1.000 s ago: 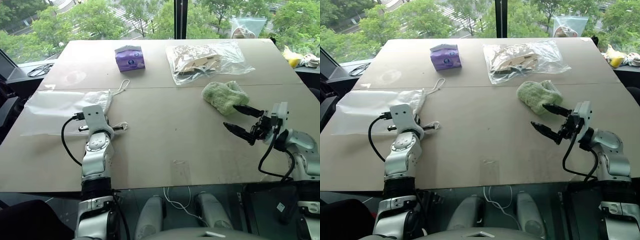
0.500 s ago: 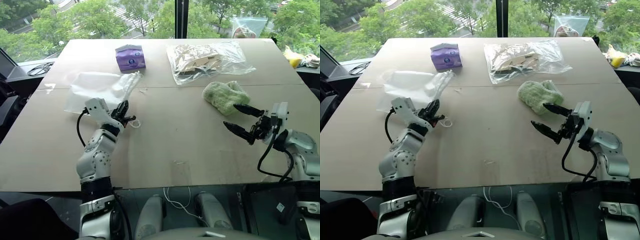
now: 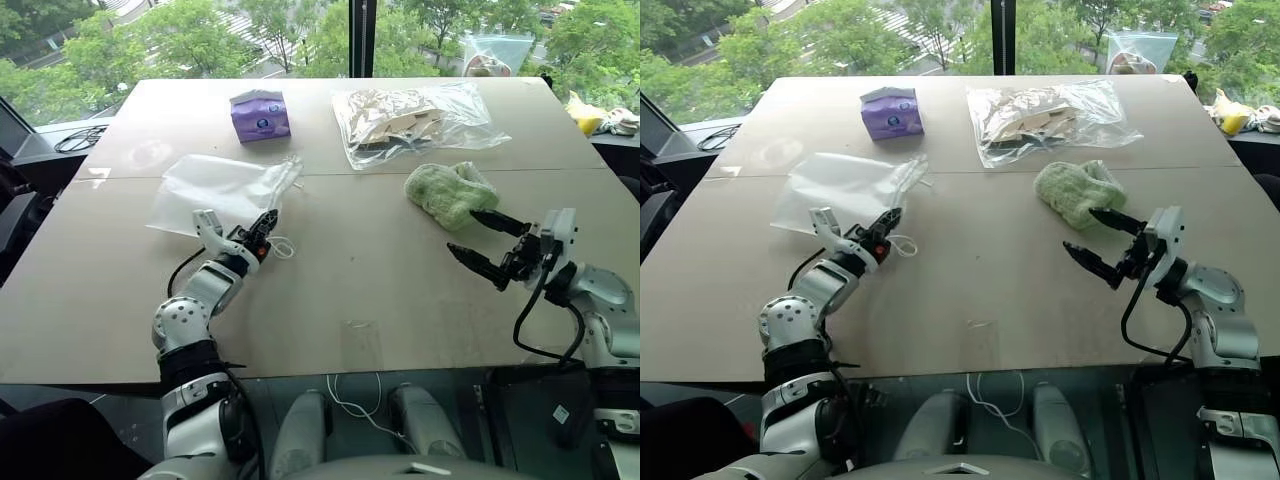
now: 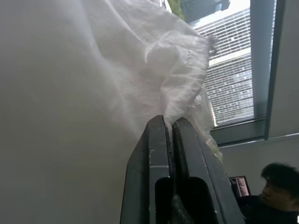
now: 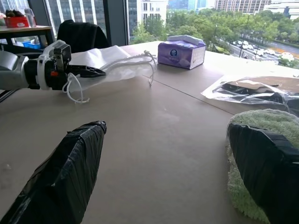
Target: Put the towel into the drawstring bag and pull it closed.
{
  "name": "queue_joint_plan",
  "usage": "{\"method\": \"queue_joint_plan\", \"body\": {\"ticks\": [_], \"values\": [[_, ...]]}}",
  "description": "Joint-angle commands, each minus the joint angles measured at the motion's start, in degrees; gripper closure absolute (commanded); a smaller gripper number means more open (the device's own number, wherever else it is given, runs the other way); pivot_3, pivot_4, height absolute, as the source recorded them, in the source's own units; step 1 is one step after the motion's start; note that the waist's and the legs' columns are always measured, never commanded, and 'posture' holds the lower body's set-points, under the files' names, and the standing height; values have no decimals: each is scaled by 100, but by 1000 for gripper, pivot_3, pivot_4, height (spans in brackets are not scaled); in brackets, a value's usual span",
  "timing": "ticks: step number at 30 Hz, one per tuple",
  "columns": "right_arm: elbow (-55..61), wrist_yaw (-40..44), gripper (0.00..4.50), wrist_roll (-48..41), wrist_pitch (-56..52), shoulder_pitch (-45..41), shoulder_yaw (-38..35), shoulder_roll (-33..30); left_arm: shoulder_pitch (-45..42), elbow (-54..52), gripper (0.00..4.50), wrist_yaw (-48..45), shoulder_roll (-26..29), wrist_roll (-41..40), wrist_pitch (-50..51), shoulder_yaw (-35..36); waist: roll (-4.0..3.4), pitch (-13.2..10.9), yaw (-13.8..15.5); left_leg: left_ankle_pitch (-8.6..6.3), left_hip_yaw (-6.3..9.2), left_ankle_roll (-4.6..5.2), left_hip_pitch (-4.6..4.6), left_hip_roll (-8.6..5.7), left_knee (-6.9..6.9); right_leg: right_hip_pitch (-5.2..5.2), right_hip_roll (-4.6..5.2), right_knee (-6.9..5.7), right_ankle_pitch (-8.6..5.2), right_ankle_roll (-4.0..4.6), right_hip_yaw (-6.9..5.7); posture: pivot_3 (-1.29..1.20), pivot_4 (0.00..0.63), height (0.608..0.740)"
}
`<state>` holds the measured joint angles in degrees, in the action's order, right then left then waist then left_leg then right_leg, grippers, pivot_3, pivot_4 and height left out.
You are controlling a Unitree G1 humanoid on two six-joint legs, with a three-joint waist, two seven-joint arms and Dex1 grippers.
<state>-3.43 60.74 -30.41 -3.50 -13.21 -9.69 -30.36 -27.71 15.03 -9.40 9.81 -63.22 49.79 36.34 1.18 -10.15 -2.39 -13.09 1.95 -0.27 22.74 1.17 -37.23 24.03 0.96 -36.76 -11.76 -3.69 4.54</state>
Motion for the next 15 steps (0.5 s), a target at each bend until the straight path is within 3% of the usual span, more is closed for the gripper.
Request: {"method": "queue_joint_plan", "body": {"ticks": [1, 5, 10, 15], "values": [[242, -48, 0, -47, 102, 33, -148, -32, -173, 565, 4463, 364, -62, -548, 146, 398, -1, 1, 15, 0, 2, 0, -1, 0, -1, -3, 0, 0, 0, 0, -2, 0, 150, 740], [278, -73, 0, -40, 105, 78, -151, -32, -314, 1284, 4463, 843, 13, -604, 167, 591, -19, 12, 20, 0, 5, 0, -25, -3, -8, -32, 1, 0, -1, 1, -4, 0, 150, 740], [332, -110, 0, -44, 107, 149, -175, -42, -157, 1023, 4463, 222, 214, -245, 161, 102, -45, 27, -11, 0, 0, -1, -68, -5, -7, -61, 2, 0, -3, 2, 0, 0, 150, 740], [370, -148, 0, -33, 115, 211, -166, -31, -62, 773, 2106, -248, 383, 300, -108, -393, -41, 24, -11, 0, -2, -2, -60, -5, 1, -57, 3, 3, -3, 3, 3, 0, 150, 740]]}}
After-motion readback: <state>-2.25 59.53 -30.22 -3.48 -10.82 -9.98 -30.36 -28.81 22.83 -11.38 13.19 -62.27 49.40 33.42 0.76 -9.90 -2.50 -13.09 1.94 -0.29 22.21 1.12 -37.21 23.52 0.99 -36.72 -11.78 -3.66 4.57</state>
